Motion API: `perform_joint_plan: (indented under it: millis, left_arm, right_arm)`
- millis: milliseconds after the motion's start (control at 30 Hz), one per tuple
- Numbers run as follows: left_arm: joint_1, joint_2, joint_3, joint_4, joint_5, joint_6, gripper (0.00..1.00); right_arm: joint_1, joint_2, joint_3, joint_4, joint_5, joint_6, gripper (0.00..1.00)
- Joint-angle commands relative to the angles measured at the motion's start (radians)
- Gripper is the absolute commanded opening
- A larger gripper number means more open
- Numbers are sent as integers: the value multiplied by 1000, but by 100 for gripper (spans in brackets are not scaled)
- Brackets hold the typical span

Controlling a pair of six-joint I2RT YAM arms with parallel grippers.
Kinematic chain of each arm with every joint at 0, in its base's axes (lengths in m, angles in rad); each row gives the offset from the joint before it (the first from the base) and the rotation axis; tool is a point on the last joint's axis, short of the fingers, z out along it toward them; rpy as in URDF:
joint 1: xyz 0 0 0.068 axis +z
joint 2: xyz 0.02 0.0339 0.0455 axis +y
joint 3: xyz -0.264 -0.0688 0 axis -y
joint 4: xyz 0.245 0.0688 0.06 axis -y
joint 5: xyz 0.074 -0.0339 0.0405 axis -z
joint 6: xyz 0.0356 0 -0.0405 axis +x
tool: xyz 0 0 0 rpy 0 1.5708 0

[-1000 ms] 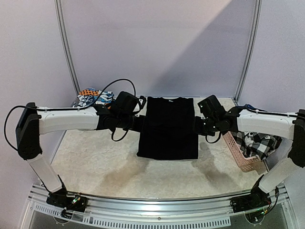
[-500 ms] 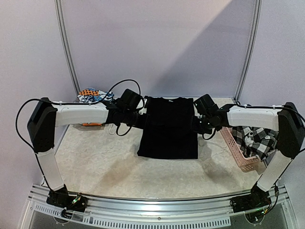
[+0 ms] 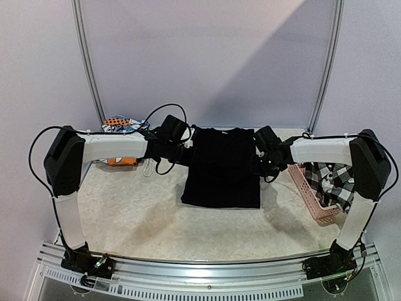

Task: Fold and stack the mixed laundry pile
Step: Fold the rectangle-folded T-shirt at the center of the board, then smooth out the 2/3-rectangle-folded T-shirt at the center of the board.

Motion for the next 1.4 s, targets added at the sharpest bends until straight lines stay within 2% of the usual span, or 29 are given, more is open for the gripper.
perform_joint_plan:
  millis: [0, 133, 233, 467, 533, 633, 700, 800, 933, 1200, 1367]
  left_arm:
    - [20, 43, 30, -10, -3, 15, 0]
    - [22, 48, 30, -8, -5, 11, 0]
    - [23, 50, 32, -8, -18, 7, 0]
    - [34, 54, 63, -25, -30, -10, 11]
    - [38, 55, 89, -43, -68, -12, 23]
    - [50, 60, 145, -82, -77, 1, 48]
    - [59, 63, 203, -124, -89, 10, 55]
    - [65, 29, 226, -164, -117, 18, 61]
    - [62, -75, 132, -138, -147, 9, 65]
    - [-3, -207, -110, -72, -139, -47, 57]
    - [-43, -270, -223, -38, -157, -83, 54]
  right_arm:
    - [-10, 37, 24, -19, 51, 13, 0]
    - [-15, 49, 32, -24, 69, 20, 1]
    - [-19, 56, 33, -20, 68, 25, 6]
    - [-70, 64, 73, -6, 4, 28, 28]
    - [-87, 61, 114, -22, -13, 8, 40]
    - [-99, 42, 186, -79, 2, -19, 49]
    - [-100, 7, 214, -98, 15, -35, 60]
    - [-98, -60, 225, -107, -22, -67, 63]
    - [-63, -125, 162, -80, -156, -129, 63]
    - [150, -105, 81, -49, -188, -168, 54]
    - [216, -18, 101, -59, -180, -171, 49]
